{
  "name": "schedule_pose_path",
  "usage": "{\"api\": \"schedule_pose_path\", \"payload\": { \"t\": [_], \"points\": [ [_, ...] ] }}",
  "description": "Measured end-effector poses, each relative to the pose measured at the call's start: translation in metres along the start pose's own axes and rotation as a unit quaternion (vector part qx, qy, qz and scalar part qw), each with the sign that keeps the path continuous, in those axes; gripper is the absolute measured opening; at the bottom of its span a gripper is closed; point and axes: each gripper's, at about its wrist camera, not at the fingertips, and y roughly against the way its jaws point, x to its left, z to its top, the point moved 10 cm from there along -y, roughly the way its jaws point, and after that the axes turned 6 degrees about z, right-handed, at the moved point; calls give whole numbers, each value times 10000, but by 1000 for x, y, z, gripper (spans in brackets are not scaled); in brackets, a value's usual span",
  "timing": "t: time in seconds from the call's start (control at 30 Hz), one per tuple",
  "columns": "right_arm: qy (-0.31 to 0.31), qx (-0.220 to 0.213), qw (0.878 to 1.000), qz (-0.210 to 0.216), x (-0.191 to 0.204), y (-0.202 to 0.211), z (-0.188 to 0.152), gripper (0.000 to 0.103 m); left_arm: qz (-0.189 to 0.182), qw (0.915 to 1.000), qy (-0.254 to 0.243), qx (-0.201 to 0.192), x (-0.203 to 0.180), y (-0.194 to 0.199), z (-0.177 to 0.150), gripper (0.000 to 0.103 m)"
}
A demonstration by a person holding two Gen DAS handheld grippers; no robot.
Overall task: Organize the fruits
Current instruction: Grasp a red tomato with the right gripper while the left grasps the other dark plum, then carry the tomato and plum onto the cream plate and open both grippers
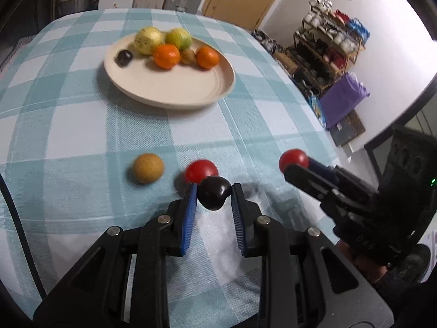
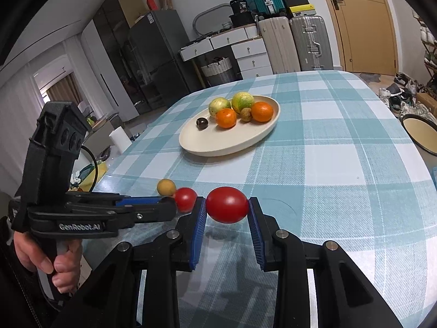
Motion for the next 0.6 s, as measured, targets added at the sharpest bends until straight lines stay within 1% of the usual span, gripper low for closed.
{"api": "schedule_pose_path", "payload": {
  "t": [0.13,0.3,0.47,0.6],
  "points": [
    [103,29,9999,39,6,-8,6,31,-22,9997,194,-158,18,13,16,22],
    [167,22,9998,113,11,-19,22,31,99,9987,285,-404,42,24,46,22],
    [263,-9,9995,187,16,-33,43,31,236,9974,365,-581,64,26,81,22],
    [279,-17,9993,240,16,-47,61,31,263,9969,389,-637,71,16,108,22]
  ]
}}
